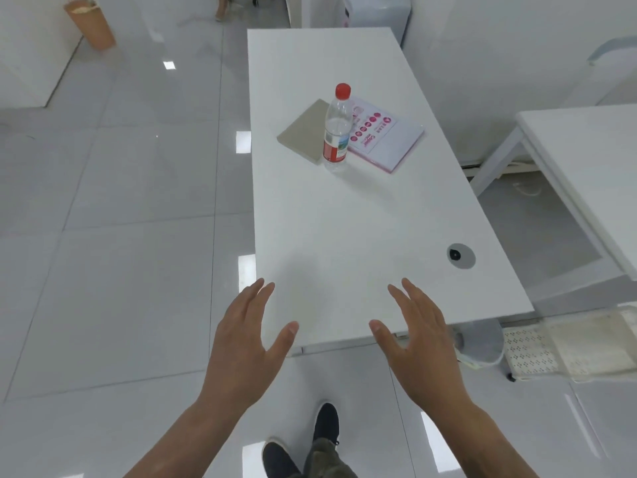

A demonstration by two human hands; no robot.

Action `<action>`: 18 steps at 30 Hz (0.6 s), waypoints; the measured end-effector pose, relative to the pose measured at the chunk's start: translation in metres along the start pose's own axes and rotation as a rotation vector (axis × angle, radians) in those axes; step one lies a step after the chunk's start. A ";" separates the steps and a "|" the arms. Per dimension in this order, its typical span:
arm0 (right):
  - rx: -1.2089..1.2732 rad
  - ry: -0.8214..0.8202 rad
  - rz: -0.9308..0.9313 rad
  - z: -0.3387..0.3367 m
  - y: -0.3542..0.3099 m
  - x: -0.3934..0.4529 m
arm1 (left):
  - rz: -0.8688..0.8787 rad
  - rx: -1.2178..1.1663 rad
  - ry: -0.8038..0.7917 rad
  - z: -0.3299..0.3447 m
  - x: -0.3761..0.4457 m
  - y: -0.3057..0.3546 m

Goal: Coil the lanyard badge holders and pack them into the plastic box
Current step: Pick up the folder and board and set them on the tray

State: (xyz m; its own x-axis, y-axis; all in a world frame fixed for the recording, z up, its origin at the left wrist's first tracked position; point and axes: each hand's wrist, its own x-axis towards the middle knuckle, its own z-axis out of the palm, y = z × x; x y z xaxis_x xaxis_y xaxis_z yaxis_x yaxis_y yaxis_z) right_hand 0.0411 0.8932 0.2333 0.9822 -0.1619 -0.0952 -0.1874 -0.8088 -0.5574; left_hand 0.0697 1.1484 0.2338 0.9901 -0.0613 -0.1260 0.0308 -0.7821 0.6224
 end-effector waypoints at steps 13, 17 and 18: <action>0.169 -0.012 0.234 0.034 -0.043 0.037 | 0.080 -0.018 -0.216 -0.026 0.101 -0.024; 0.278 0.043 0.362 0.069 -0.089 0.072 | 0.115 -0.074 -0.336 -0.050 0.155 -0.044; 0.326 0.066 0.408 0.075 -0.101 0.080 | 0.118 -0.089 -0.374 -0.056 0.168 -0.047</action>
State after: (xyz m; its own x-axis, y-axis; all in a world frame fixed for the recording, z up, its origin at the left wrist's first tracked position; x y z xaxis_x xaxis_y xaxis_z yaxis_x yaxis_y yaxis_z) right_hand 0.1395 1.0043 0.2203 0.8252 -0.4708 -0.3121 -0.5305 -0.4563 -0.7144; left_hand 0.2425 1.2095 0.2269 0.8702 -0.3818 -0.3115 -0.0526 -0.7005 0.7118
